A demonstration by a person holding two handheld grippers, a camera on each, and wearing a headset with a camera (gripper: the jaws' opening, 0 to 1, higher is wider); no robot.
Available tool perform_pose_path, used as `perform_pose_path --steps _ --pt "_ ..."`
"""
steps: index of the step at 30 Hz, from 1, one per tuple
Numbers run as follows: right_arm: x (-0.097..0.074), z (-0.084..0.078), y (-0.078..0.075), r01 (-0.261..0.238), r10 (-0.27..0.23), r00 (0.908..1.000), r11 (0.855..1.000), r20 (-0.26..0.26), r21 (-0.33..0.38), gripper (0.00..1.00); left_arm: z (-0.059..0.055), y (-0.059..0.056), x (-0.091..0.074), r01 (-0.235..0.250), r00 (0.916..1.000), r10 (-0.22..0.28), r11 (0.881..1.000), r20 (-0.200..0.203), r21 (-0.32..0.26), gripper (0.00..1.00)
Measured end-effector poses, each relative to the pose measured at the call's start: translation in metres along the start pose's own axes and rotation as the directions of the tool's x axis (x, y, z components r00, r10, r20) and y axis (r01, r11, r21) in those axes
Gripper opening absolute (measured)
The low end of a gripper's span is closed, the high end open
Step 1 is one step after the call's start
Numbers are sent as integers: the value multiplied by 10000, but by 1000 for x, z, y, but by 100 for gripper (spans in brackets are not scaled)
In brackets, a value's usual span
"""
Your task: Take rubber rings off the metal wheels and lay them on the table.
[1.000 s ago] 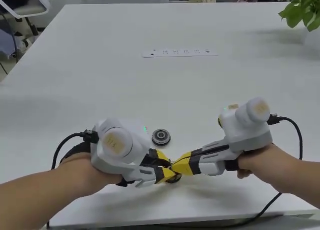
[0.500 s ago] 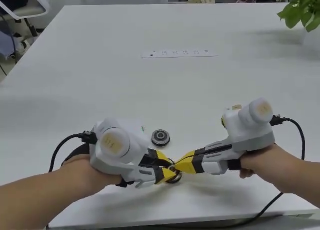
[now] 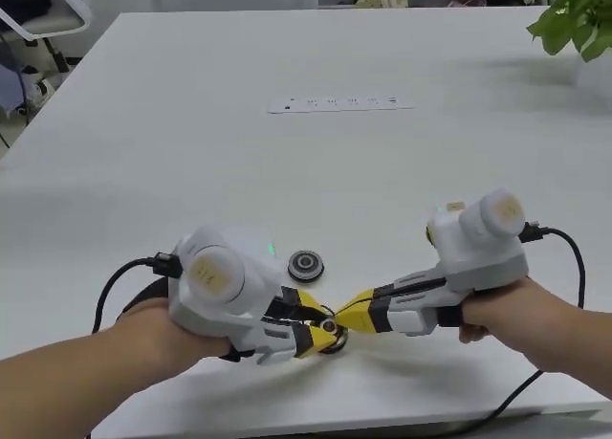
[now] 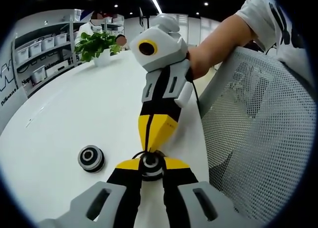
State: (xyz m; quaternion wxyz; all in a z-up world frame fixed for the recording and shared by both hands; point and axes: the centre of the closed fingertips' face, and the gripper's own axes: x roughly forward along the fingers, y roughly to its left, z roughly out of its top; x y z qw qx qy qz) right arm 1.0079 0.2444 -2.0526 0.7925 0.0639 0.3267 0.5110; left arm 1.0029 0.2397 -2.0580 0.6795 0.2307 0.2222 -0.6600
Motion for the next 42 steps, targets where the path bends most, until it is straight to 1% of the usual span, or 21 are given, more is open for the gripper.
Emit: perform_pose_path --steps 7,8,10,11,13,14,20,25,33,37,42 --pt "-2 3 0 -3 1 9999 9999 160 112 0 3 3 -6 -63 9998 68 9997 204 -254 12" --pt "-2 4 0 14 -16 9998 9999 183 107 0 3 2 -7 -57 9998 62 9996 206 -263 15" --pt "-3 5 -1 36 -39 9997 9999 251 133 0 4 1 -8 -23 9998 28 9997 221 -257 21" --pt "-4 5 -1 40 -44 9996 9999 285 159 0 5 -1 -9 15 9997 -9 9998 248 -218 22" --pt "-4 6 -2 54 -58 9995 9999 311 158 0 5 -2 -11 4 9999 -6 10000 123 96 22" --pt "-4 6 -2 50 -55 9994 9998 330 170 0 5 -2 -11 10 9999 -11 9999 109 138 23" --pt "-5 8 -1 32 -39 9991 9998 416 172 0 13 -2 -17 32 9996 -34 10000 287 70 25" --pt "-6 10 -1 17 -28 9987 9998 500 220 0 16 -2 -24 6 9992 -8 10000 394 37 27" --pt "-7 13 -1 -25 10 9981 9997 610 246 0 18 -1 -40 -151 9981 158 9998 596 -121 34" --pt "-8 15 -1 -28 10 9977 9996 682 274 0 22 0 -49 -302 9963 329 9989 798 -350 37" --pt "-8 16 0 -64 47 9976 9997 686 248 0 25 1 -58 -458 9938 500 9980 990 -445 41"
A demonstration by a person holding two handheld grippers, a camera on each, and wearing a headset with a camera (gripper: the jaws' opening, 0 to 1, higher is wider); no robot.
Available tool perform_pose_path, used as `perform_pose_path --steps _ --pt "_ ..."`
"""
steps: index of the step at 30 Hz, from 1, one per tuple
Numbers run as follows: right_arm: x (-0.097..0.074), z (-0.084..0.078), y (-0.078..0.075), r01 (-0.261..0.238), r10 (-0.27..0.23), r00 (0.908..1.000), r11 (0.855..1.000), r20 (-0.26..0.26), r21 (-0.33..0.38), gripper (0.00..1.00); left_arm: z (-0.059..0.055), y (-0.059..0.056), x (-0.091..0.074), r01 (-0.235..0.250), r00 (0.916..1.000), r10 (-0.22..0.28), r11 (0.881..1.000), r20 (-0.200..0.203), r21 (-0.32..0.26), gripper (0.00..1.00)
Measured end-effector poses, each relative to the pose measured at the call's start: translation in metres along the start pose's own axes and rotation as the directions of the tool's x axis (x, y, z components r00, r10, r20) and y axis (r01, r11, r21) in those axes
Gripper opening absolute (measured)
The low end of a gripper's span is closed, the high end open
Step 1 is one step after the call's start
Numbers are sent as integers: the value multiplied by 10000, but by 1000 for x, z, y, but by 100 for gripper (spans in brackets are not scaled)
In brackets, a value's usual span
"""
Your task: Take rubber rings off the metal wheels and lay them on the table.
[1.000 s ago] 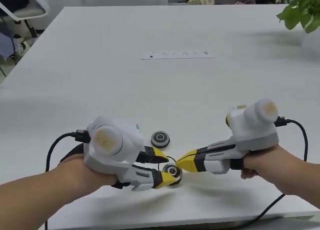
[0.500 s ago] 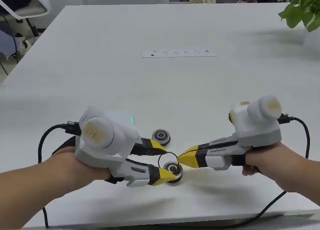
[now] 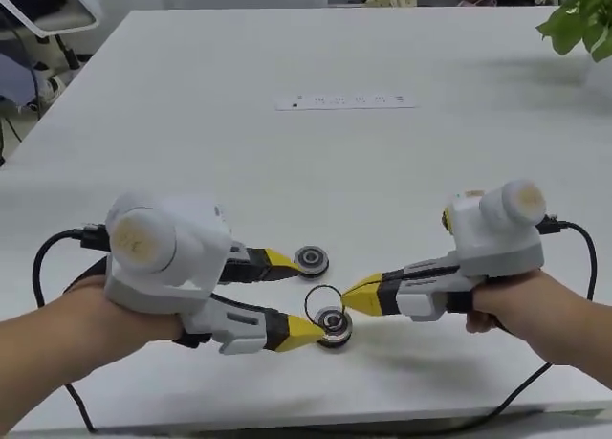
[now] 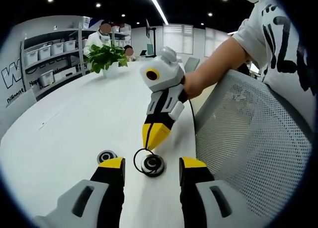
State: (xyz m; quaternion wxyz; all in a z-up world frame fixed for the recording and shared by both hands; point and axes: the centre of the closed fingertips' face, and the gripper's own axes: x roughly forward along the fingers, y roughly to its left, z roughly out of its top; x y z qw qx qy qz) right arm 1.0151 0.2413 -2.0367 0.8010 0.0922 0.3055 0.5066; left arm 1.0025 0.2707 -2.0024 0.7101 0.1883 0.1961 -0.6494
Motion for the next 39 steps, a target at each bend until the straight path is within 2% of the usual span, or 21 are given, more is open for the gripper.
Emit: perform_pose_path --steps 5,12,24,33,39 --pt "-1 4 2 -21 20 9999 10000 117 24 0 6 2 -11 -235 9993 241 9995 296 -207 45" --pt "-2 9 5 -47 46 9997 10000 225 20 0 10 5 -26 -572 9970 587 9979 499 -315 50" --pt "-2 15 7 -105 107 9996 9999 277 -46 0 8 15 -50 -1233 9886 1288 9897 782 -722 60" --pt "-5 22 7 -77 78 9993 10000 369 -19 0 2 15 -61 -1478 9844 1561 9839 811 -1000 64" --pt "0 30 13 -123 126 9990 9999 435 -83 0 -3 15 -67 -1591 9825 1683 9810 793 -1109 68"
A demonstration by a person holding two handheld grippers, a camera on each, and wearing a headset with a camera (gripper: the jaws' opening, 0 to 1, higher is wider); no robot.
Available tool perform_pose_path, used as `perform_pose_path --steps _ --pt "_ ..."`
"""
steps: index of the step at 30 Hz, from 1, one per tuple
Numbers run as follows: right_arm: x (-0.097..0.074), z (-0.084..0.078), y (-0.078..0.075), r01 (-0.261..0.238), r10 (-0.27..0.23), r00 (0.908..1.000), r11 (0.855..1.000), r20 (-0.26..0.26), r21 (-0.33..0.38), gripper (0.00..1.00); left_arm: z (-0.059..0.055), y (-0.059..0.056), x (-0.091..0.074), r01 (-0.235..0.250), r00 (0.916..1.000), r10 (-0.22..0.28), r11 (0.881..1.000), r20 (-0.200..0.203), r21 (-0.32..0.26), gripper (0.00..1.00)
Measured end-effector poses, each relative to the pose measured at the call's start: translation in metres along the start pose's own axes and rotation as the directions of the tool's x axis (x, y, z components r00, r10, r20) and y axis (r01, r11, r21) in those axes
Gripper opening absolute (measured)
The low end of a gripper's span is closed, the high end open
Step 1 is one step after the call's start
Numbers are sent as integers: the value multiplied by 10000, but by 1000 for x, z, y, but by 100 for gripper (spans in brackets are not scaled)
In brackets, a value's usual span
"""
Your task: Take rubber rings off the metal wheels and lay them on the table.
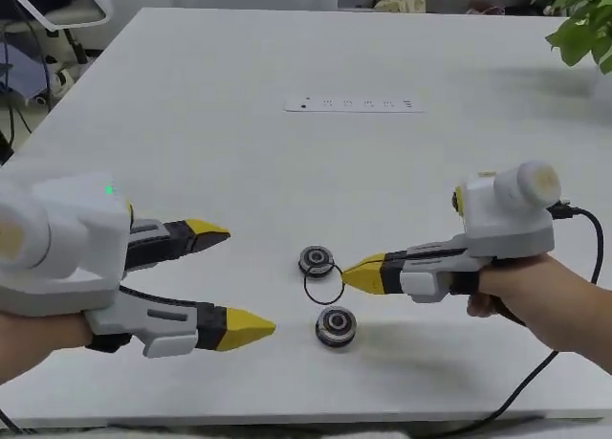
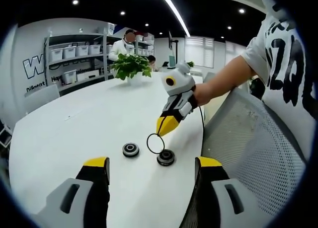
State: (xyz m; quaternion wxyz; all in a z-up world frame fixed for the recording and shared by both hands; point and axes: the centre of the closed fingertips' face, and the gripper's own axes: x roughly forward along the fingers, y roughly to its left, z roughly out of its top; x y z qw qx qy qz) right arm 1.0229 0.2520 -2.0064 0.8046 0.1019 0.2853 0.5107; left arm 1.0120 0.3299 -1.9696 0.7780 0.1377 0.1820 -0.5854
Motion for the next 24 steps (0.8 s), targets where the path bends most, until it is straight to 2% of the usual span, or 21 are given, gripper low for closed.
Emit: perform_pose_path --steps 10,24 --pt "17 11 7 -226 225 9997 9997 -15 -118 0 -8 5 -9 -259 9997 259 9993 -12 -256 74" --pt "40 8 4 -404 400 9988 9991 -295 -115 0 -16 14 -21 -636 9980 635 9969 -34 -456 76"
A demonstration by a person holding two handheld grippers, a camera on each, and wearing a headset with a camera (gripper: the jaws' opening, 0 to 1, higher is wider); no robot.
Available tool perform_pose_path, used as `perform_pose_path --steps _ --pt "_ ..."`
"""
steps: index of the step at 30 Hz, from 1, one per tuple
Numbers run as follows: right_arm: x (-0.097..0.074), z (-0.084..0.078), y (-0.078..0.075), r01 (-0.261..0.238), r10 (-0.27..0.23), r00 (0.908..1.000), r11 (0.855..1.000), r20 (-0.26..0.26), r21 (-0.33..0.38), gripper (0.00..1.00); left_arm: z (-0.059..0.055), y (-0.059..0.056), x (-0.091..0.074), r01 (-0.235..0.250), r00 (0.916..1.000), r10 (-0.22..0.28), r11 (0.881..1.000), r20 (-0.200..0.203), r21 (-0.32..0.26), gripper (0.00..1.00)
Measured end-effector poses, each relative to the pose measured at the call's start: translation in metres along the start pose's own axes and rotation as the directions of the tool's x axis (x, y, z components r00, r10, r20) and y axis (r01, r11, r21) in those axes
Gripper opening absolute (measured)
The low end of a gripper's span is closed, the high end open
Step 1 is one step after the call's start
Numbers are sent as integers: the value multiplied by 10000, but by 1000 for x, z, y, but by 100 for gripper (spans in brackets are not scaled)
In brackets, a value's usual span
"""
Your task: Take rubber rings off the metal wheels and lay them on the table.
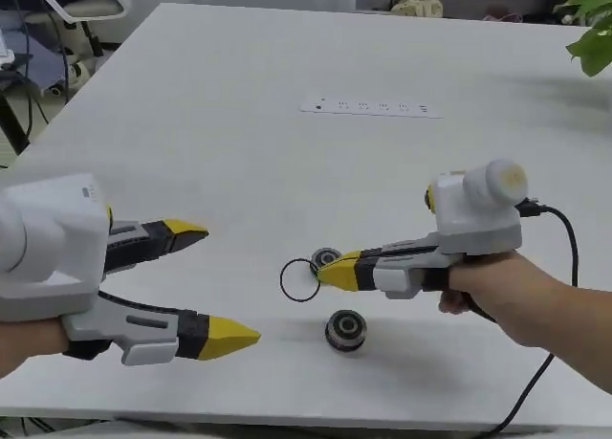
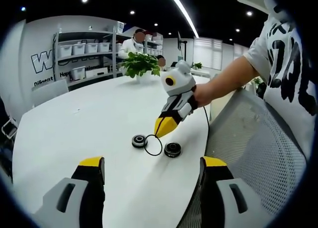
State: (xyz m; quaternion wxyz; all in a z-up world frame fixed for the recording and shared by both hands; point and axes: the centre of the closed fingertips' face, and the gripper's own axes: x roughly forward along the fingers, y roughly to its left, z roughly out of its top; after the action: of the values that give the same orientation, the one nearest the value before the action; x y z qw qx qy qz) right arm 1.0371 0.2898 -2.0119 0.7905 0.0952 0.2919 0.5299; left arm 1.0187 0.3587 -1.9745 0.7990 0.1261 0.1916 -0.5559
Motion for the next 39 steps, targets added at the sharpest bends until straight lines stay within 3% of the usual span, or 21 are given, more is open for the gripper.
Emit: perform_pose_path --steps 21,39 --pt "24 -21 -5 40 -33 9980 9999 -639 106 0 -5 4 -7 -310 9995 310 9995 -4 -119 80" --pt "28 -34 -21 421 -420 9936 9991 -1045 -9 0 -5 5 -6 -314 9995 314 9993 -33 -201 80"
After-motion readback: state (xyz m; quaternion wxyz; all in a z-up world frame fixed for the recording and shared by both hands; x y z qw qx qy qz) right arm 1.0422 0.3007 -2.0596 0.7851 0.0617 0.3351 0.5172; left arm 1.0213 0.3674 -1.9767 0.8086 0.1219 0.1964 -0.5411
